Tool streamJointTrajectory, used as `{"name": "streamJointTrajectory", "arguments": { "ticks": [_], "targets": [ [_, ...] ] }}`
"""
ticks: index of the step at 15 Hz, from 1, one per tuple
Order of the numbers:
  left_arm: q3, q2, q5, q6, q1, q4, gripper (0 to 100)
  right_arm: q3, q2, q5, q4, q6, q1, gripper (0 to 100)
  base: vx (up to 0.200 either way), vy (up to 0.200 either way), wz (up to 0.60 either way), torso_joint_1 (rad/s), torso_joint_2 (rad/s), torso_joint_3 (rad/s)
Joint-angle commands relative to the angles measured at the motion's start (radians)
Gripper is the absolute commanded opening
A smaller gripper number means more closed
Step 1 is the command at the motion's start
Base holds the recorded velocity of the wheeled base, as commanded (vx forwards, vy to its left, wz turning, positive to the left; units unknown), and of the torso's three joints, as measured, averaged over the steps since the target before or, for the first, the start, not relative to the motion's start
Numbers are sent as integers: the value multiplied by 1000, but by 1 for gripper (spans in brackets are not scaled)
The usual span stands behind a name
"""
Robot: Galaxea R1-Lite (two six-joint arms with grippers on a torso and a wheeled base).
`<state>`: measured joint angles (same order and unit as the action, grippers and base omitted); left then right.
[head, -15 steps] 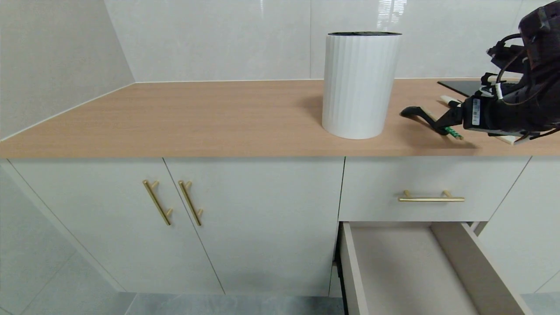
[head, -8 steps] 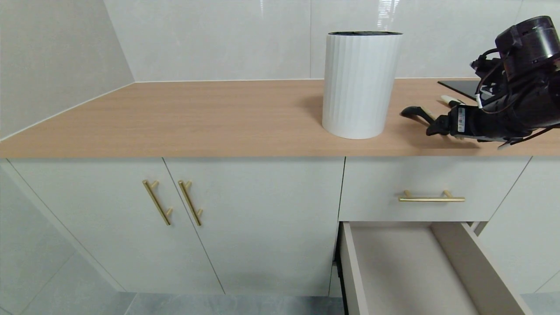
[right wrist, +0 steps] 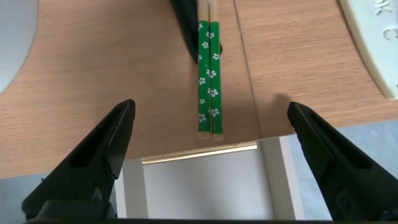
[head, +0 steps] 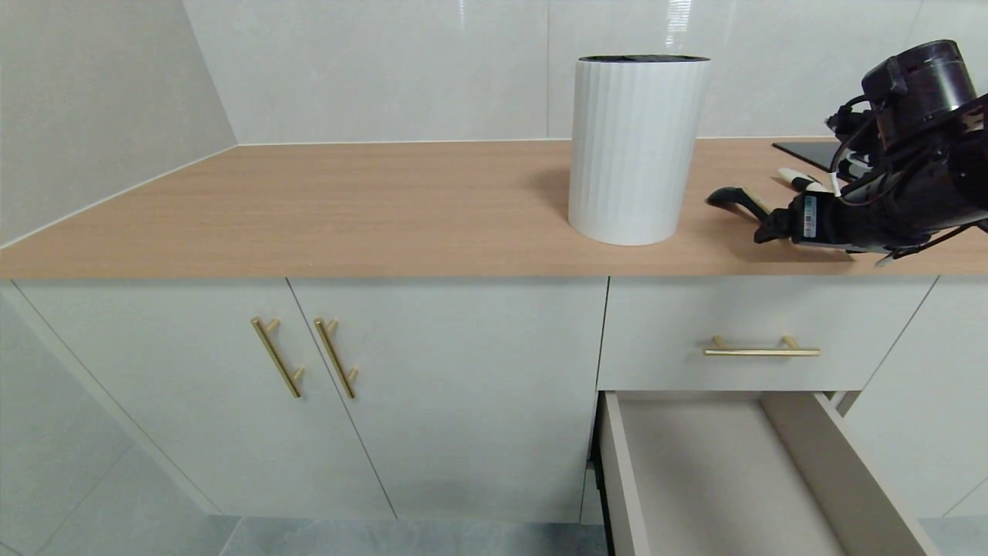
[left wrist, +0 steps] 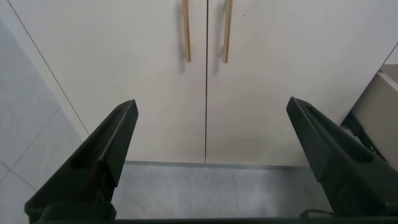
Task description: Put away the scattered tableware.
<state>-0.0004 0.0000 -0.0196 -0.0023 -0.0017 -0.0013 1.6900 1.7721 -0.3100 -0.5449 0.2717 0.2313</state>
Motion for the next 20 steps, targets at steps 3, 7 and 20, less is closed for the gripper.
{"name": "streamJointTrajectory", "arguments": {
  "ticks": [3,7,20],
  "targets": [
    [0,2,0,-1,0,0,100,-1,3,0,0,0,0,0,0,0,0,0,0,0],
    [0,2,0,-1,0,0,100,-6,10,0,0,-3,0,0,0,0,0,0,0,0],
    [0,2,0,-1,0,0,100,-219,-428,71,0,-3,0,0,0,0,0,0,0,0]
  ]
}}
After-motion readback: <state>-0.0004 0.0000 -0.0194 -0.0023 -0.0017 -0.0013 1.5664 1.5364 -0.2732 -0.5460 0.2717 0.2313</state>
